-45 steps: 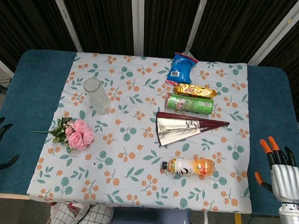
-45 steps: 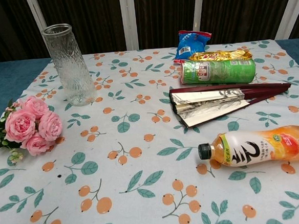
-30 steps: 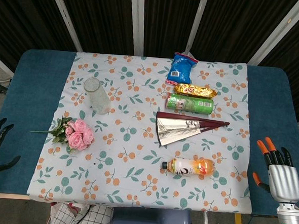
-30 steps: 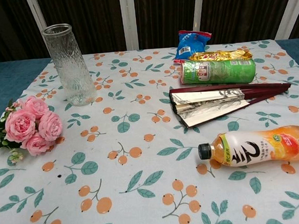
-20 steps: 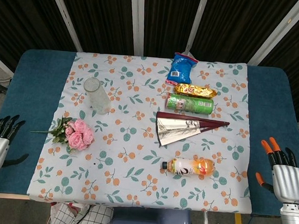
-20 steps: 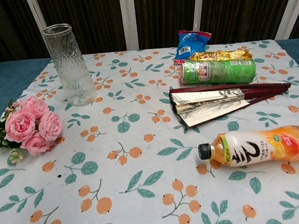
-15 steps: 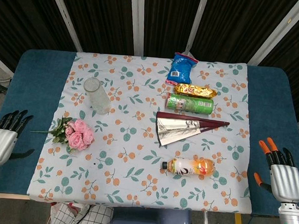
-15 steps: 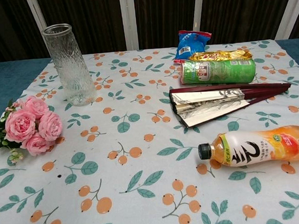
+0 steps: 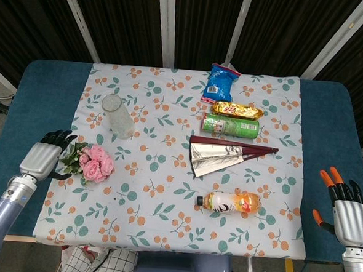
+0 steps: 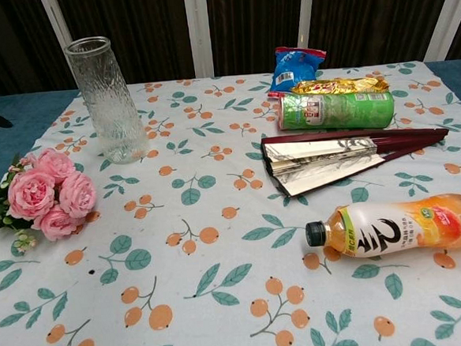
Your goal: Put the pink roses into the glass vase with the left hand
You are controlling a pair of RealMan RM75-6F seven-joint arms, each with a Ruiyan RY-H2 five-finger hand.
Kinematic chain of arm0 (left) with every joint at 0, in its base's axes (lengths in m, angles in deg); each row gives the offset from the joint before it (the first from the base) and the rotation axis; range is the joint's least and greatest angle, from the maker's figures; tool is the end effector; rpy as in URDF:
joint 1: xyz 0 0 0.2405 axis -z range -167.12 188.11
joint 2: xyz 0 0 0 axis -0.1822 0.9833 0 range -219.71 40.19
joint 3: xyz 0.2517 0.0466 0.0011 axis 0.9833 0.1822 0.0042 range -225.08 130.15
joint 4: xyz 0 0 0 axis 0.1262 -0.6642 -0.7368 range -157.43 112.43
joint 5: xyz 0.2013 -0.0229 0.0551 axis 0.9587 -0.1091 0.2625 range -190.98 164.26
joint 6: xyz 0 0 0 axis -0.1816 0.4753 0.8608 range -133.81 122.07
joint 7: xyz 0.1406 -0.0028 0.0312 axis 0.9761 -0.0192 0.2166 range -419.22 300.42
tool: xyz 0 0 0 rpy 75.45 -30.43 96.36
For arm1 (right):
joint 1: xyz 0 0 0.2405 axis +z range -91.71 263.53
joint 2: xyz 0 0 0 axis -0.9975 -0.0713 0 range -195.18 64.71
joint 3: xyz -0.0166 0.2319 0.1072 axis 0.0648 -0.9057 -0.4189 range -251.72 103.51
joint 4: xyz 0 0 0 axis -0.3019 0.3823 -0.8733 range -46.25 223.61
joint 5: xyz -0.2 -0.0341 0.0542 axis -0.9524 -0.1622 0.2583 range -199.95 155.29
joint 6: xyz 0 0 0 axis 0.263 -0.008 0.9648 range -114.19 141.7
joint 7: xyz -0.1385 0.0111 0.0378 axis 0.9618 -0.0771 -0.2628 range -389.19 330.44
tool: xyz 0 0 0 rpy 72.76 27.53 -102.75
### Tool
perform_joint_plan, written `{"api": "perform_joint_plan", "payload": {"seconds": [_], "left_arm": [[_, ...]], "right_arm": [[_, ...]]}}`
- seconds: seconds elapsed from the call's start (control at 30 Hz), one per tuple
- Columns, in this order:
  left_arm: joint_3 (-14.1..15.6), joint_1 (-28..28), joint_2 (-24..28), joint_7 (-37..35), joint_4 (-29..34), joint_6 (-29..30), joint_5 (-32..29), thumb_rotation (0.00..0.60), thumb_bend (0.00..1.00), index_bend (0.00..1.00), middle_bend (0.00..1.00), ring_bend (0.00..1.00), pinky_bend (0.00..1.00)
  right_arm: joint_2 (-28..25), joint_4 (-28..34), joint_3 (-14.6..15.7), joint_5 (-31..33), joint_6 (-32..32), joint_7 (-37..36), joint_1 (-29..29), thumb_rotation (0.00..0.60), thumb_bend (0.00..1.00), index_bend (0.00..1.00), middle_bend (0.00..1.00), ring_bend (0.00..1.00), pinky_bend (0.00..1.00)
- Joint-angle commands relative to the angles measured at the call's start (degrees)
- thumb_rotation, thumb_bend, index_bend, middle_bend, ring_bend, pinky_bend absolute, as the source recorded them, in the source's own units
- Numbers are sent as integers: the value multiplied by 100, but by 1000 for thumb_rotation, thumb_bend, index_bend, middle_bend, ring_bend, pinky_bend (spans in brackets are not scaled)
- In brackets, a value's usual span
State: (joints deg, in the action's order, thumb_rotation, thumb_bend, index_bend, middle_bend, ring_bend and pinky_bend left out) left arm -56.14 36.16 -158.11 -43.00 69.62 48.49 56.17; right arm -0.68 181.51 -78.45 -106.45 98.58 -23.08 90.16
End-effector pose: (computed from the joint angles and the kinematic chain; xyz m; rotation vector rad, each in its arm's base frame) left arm -0.2650 0.2969 0.0901 -1.7281 -0.9575 -0.6559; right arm -0.3129 -0.1829 0.1606 1.3711 -0.8390 0.8274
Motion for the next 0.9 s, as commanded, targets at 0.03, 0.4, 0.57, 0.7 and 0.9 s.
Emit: {"api": "perform_joint_plan", "payload": {"seconds": [0.03,0.4,0.57,0.7,0.9], "left_arm": [[-36,233,-310,173,-177,-248,-257,600,227,98,42,10,73],[66,582,-997,664,-708,-458,-693,600,235,98,100,71,136],[100,694,-1378,855,-1125,-425,-860,600,269,136,144,107,169],[81,787,-1601,800,-1307,-370,-741,600,352,220,263,231,294],[148,866,-1771,925,-1477,-197,-511,600,388,355,399,351,385]], "right_arm": [[-16,1,-4,1,8,-27,-6,600,308,140,66,191,91],[-48,-22,-33,43,5,-135,-11,600,307,140,66,191,91],[-60,-31,-34,22,14,-191,-11,600,308,140,67,191,91],[-59,-49,-49,48,9,-214,-9,600,308,140,67,191,91],[-62,-62,-49,36,5,-252,-6,600,308,139,67,191,91]]}}
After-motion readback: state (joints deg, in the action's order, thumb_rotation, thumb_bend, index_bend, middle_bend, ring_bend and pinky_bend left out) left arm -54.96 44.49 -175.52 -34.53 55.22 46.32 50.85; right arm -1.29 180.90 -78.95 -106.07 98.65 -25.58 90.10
